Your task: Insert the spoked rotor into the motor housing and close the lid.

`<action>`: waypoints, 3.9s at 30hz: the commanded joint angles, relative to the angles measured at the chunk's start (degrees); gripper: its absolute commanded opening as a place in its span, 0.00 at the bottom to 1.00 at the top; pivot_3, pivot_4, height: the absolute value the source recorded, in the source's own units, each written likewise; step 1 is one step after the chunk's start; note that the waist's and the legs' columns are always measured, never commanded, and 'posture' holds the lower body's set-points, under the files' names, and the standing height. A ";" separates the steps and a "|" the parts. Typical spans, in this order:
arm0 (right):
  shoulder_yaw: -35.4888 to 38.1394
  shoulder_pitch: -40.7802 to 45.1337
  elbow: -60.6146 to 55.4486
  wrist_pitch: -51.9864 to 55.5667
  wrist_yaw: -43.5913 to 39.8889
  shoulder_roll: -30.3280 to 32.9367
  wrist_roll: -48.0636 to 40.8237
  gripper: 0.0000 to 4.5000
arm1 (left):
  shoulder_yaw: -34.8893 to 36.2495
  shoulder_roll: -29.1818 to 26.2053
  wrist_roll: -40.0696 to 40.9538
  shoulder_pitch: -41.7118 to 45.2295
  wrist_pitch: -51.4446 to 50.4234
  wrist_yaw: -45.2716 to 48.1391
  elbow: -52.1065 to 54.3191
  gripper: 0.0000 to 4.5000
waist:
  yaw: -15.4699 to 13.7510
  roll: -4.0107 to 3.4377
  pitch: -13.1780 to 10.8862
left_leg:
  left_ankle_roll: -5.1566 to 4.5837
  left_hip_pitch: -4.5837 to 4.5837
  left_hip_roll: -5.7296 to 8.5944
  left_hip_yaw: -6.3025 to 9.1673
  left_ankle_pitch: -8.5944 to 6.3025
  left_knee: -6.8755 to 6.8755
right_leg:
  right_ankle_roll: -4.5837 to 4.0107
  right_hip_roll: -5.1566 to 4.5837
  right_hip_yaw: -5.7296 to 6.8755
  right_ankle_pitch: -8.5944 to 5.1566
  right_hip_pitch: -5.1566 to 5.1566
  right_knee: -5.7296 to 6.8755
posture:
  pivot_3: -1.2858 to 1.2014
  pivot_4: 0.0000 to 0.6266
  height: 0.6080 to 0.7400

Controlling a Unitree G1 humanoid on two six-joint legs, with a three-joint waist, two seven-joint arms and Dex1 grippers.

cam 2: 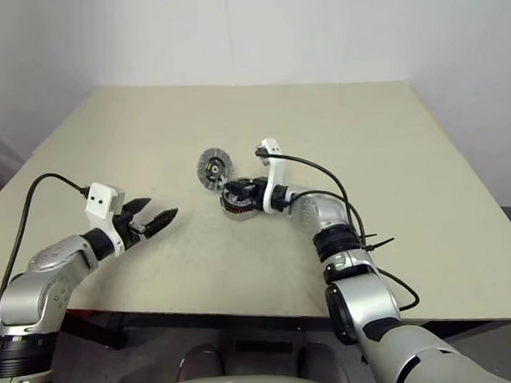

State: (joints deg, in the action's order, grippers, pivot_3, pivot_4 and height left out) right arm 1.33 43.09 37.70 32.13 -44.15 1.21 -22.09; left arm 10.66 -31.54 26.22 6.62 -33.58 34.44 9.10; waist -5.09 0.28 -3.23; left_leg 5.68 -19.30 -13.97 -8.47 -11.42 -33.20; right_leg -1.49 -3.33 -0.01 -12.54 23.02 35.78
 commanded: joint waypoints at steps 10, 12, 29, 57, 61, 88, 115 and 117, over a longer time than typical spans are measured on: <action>2.07 2.62 -4.13 3.35 -0.03 -1.37 -2.85 0.17 | 0.38 0.01 -0.06 0.37 0.74 0.04 1.38 1.00 | 1.03 -0.01 -0.01 | 0.00 -0.20 -0.01 0.00 0.00 0.05 | 0.00 0.00 0.02 0.00 0.17 -0.04 | 0.52 0.00 1.00; 1.77 2.46 -5.62 3.15 -0.21 -0.45 -2.41 0.29 | 0.34 0.10 -0.09 0.14 0.83 0.05 1.41 1.00 | 0.96 -0.01 -0.02 | 0.00 -0.25 0.00 0.01 0.00 0.04 | 0.00 0.00 0.04 0.00 0.19 -0.06 | 0.52 0.00 1.00; 7.23 2.94 -9.31 18.17 3.45 8.38 -7.27 0.57 | -0.49 0.63 -0.01 0.21 0.82 0.02 1.40 1.00 | 0.69 -0.02 -0.02 | 0.00 -0.30 0.02 0.01 0.00 0.03 | 0.00 -0.01 0.03 0.00 0.21 -0.09 | 0.52 0.00 1.00; 5.58 2.02 -8.26 28.74 6.14 8.02 -7.02 0.53 | -0.29 0.47 -0.24 -1.60 0.75 -0.34 2.78 1.00 | 0.06 -0.05 -0.04 | 0.00 -0.35 0.00 0.00 0.00 0.03 | 0.00 0.00 0.02 0.00 0.22 -0.05 | 0.52 0.00 1.00; 5.92 2.47 -7.69 28.77 6.04 8.32 -7.75 0.30 | -0.32 0.46 -0.41 -1.52 0.87 -0.40 2.67 1.00 | -0.12 -0.05 -0.04 | 0.00 -0.33 0.00 0.00 0.01 0.03 | 0.00 0.00 0.02 0.00 0.22 -0.05 | 0.52 0.00 1.00; 20.47 7.97 -2.09 39.24 12.51 8.00 -16.16 0.09 | -0.65 0.65 -0.80 -1.56 0.66 -0.08 2.38 1.00 | -0.46 -0.07 -0.05 | 0.02 -0.38 0.00 0.01 0.02 0.00 | 0.00 0.00 0.04 0.00 0.30 -0.04 | 0.52 0.00 1.00; 21.70 8.25 14.16 13.59 18.53 13.38 -7.69 0.09 | -1.58 0.41 -1.70 -0.39 0.93 0.93 1.13 1.00 | -0.43 -0.11 -0.06 | 0.02 -0.46 0.01 0.00 0.02 -0.02 | 0.00 -0.02 0.04 0.00 0.28 -0.02 | 0.52 0.00 1.00; 21.29 8.62 15.40 13.42 17.34 13.89 -7.58 0.17 | -1.53 0.37 -1.77 -0.41 0.95 0.95 1.14 1.00 | -0.46 -0.11 -0.06 | 0.02 -0.43 0.01 0.00 0.02 -0.04 | 0.00 -0.04 0.05 0.00 0.23 -0.01 | 0.52 0.00 1.00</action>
State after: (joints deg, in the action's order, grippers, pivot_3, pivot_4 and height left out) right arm 22.94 50.74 52.51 46.95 -26.65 13.91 -30.93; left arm 8.68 -30.50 24.49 5.43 -33.60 34.87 9.23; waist -5.55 0.17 -3.29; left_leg 5.70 -19.74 -13.94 -8.47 -11.40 -33.26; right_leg -1.50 -3.38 0.04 -12.53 23.22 35.78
